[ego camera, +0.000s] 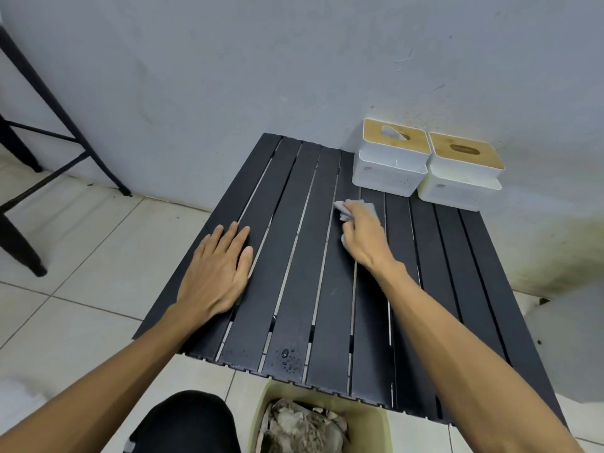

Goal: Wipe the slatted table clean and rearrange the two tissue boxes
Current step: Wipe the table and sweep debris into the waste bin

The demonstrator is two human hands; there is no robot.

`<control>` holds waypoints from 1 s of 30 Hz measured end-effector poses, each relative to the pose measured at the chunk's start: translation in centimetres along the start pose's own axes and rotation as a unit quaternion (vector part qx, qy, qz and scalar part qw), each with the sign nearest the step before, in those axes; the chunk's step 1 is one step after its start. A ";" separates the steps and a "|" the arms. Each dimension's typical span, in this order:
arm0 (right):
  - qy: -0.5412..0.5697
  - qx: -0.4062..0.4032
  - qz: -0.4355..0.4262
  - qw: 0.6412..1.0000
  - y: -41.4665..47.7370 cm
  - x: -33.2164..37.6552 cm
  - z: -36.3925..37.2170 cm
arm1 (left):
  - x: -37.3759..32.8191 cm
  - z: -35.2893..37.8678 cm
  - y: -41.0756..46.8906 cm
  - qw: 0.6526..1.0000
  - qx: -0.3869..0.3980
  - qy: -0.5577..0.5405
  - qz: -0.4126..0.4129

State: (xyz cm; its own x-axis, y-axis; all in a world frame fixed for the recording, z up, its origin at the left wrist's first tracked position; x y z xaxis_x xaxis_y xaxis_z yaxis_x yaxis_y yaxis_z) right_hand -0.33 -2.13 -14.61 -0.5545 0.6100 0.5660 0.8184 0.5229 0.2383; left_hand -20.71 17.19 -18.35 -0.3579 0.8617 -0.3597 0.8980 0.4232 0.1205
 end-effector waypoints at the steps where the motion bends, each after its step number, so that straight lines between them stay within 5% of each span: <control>1: 0.002 0.029 -0.041 0.999 -1.6 2.3 1.0 | 0.0 0.0 0.0 1.000 0.001 -0.004 -0.001; 11: -0.001 0.279 -0.381 0.882 -22.4 10.0 1.8 | 0.4 -0.2 0.1 0.998 0.000 -0.057 -0.010; 13: 0.057 0.283 -0.360 0.887 -21.9 10.1 0.5 | 0.4 -0.3 0.1 0.997 0.002 -0.079 -0.016; 16: 0.194 0.146 -0.197 0.950 -16.2 8.3 -0.8 | 0.5 -0.9 0.1 0.989 0.005 -0.147 -0.017; 19: 0.160 0.003 -0.076 0.984 -8.6 6.0 -0.1 | 0.9 -1.9 -0.4 0.979 -0.004 -0.203 -0.021; 21: 0.117 0.003 -0.033 0.993 -4.8 5.3 1.5 | 1.5 -2.6 -0.9 0.981 -0.009 -0.193 -0.027; 24: 0.005 0.047 -0.054 0.997 -2.8 7.0 4.5 | 2.8 -3.1 -1.3 0.984 -0.010 -0.177 -0.031; 30: 0.032 0.191 -0.279 0.940 -12.9 15.3 7.9 | 5.2 -3.6 -1.5 0.952 -0.009 -0.293 -0.091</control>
State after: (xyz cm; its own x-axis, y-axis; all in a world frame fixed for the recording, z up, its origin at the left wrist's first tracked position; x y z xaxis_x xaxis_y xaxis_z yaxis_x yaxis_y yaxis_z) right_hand -20.53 5.16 -15.24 -0.8619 0.1457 0.4857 0.2808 0.9347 0.2178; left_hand -24.81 22.06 -17.08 -0.2979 0.4719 -0.8298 0.8288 0.5591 0.0204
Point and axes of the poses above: each hand's wrist, its own y-axis towards the middle knuckle, its own z-axis out of the palm, x = y × z, the point moved 5 cm from there along y, towards the middle knuckle
